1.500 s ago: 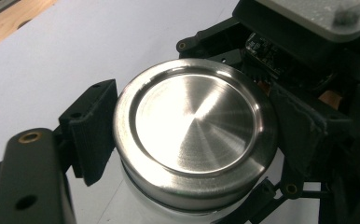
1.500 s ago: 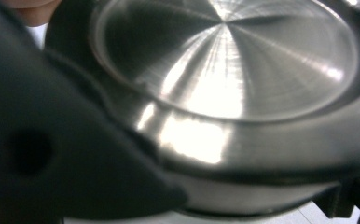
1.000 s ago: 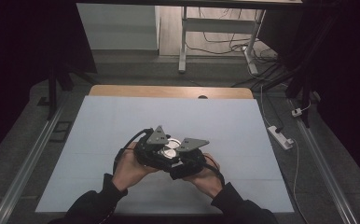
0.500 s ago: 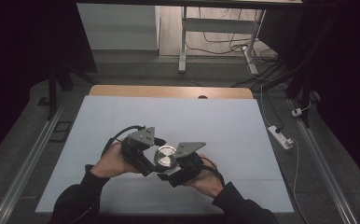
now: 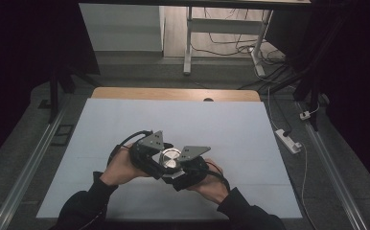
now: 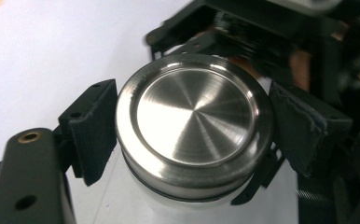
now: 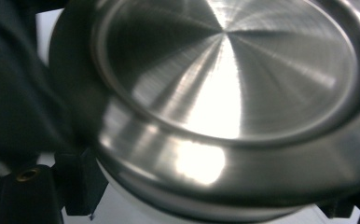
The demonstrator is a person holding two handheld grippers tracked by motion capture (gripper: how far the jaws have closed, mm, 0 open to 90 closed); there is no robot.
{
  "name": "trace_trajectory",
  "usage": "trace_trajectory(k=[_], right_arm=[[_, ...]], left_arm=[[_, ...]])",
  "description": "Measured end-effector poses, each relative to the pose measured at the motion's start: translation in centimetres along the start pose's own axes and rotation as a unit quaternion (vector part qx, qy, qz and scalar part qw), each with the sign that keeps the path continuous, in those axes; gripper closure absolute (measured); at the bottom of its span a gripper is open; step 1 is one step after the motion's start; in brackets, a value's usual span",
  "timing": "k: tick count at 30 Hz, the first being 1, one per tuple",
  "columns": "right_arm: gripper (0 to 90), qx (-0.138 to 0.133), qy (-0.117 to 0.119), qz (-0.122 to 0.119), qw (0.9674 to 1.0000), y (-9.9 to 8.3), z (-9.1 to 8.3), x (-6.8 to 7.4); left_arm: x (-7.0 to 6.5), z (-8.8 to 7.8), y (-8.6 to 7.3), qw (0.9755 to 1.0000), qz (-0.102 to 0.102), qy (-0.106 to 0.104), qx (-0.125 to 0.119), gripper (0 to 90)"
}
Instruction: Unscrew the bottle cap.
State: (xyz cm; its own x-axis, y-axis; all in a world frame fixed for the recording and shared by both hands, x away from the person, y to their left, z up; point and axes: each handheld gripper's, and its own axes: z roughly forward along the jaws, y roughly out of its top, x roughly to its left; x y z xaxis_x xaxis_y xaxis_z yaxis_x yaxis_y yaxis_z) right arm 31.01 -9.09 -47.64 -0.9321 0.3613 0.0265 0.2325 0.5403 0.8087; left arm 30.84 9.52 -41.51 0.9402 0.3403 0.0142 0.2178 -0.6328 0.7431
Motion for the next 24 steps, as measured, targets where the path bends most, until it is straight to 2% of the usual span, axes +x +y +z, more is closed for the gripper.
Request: trace_trajectory(k=[4,7,15,21,24], right_arm=[[15.3,-0.002,-0.029,0.015,0.9995,0.0,-0.2,-0.4],[15.4,-0.003,-0.043,0.024,0.9988,0.0,-0.3,-0.6],[15.4,-0.008,-0.050,0.034,0.9981,0.0,-0.3,-0.7],[15.4,-0.011,-0.057,0.037,0.9976,0.0,-0.4,-0.8],[15.4,-0.008,-0.061,0.037,0.9974,0.0,-0.4,-0.8]], left_arm=[[-0.7,0.5,0.6,0.9986,-0.030,0.044,-0.005,20.6],[-1.0,0.8,0.8,0.9967,-0.047,0.065,-0.010,20.7],[-1.2,0.9,1.0,0.9947,-0.063,0.079,-0.016,20.7],[-1.6,1.0,1.1,0.9922,-0.074,0.096,-0.025,20.7],[-1.7,1.2,1.2,0.9919,-0.071,0.103,-0.019,20.6]])
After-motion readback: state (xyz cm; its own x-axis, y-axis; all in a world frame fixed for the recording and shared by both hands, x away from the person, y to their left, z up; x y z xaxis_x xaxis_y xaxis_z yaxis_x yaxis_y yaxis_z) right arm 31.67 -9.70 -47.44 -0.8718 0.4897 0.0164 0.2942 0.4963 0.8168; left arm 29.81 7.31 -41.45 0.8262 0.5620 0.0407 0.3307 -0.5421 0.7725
